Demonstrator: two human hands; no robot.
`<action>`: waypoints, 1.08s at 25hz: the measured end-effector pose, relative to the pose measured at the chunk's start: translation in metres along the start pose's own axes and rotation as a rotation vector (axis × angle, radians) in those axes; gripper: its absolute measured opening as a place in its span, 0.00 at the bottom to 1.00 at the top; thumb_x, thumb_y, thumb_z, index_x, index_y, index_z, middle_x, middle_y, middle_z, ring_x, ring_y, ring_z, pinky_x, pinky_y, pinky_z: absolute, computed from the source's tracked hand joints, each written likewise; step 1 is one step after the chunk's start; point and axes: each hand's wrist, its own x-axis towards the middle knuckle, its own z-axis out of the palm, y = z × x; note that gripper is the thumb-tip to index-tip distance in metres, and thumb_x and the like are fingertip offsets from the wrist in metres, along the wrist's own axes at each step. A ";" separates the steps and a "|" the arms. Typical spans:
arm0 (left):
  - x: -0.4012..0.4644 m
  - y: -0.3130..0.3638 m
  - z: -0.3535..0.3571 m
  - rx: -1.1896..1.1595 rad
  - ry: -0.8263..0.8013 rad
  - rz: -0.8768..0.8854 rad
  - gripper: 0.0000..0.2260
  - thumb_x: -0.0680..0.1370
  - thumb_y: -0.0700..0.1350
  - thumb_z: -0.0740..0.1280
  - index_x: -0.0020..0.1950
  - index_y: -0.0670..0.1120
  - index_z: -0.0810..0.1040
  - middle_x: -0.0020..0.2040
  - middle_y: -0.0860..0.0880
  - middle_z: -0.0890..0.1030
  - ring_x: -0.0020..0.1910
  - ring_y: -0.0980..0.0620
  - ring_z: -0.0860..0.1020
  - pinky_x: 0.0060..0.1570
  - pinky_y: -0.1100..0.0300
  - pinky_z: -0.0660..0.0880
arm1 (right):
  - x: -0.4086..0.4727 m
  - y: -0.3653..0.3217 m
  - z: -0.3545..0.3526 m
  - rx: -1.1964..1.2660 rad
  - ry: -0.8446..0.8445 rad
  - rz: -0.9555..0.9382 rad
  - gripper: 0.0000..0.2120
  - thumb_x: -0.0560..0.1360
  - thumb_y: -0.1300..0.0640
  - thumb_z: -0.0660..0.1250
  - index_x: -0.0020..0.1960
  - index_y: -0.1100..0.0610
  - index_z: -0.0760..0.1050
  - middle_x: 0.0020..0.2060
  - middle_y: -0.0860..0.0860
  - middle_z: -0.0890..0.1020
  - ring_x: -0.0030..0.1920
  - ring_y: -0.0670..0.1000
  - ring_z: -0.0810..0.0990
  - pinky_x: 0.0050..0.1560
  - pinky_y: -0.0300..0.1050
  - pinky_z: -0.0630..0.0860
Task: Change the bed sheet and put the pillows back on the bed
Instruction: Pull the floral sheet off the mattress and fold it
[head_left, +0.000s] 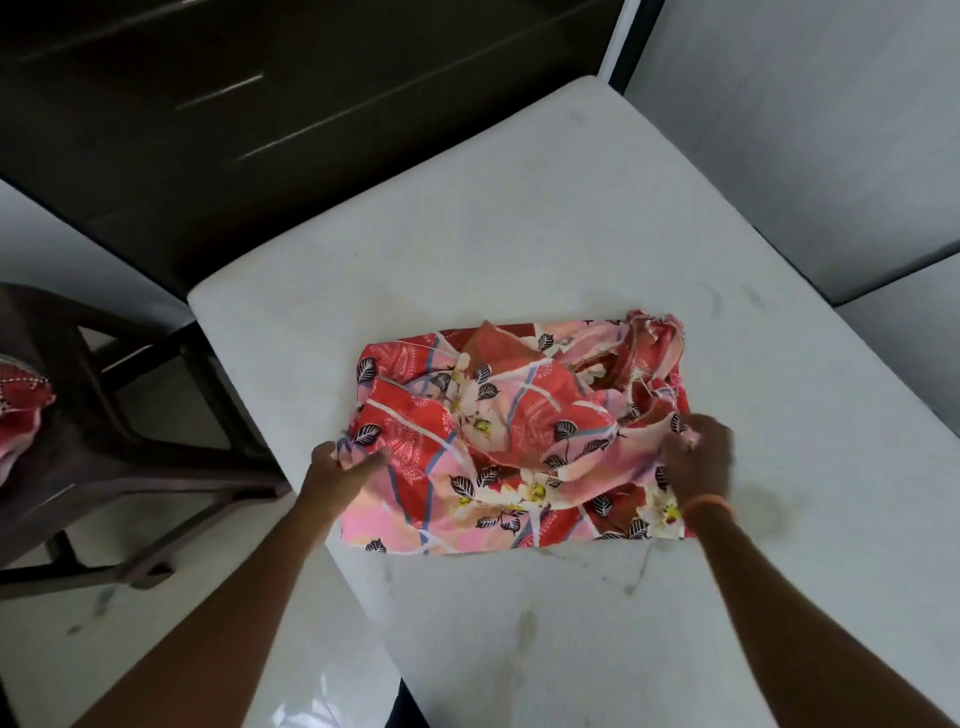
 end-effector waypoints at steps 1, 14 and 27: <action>0.005 0.001 0.009 0.101 0.002 0.084 0.47 0.53 0.63 0.82 0.66 0.44 0.70 0.60 0.41 0.78 0.59 0.41 0.78 0.57 0.45 0.77 | -0.015 -0.024 0.023 -0.068 -0.113 -0.194 0.27 0.69 0.59 0.69 0.67 0.54 0.72 0.66 0.55 0.70 0.66 0.58 0.71 0.67 0.54 0.68; 0.080 0.063 0.017 1.425 -0.076 1.139 0.14 0.78 0.55 0.67 0.61 0.53 0.80 0.56 0.50 0.83 0.57 0.45 0.78 0.56 0.50 0.69 | 0.011 -0.014 0.030 -0.942 -0.456 -1.065 0.37 0.66 0.22 0.57 0.61 0.47 0.77 0.67 0.59 0.72 0.67 0.64 0.71 0.63 0.73 0.64; 0.118 0.116 -0.025 0.328 -0.016 0.516 0.23 0.66 0.58 0.70 0.33 0.36 0.77 0.29 0.44 0.79 0.31 0.47 0.77 0.35 0.55 0.70 | 0.139 -0.141 0.026 -0.746 -0.161 -0.831 0.21 0.81 0.42 0.54 0.48 0.58 0.74 0.39 0.64 0.81 0.41 0.66 0.81 0.37 0.50 0.68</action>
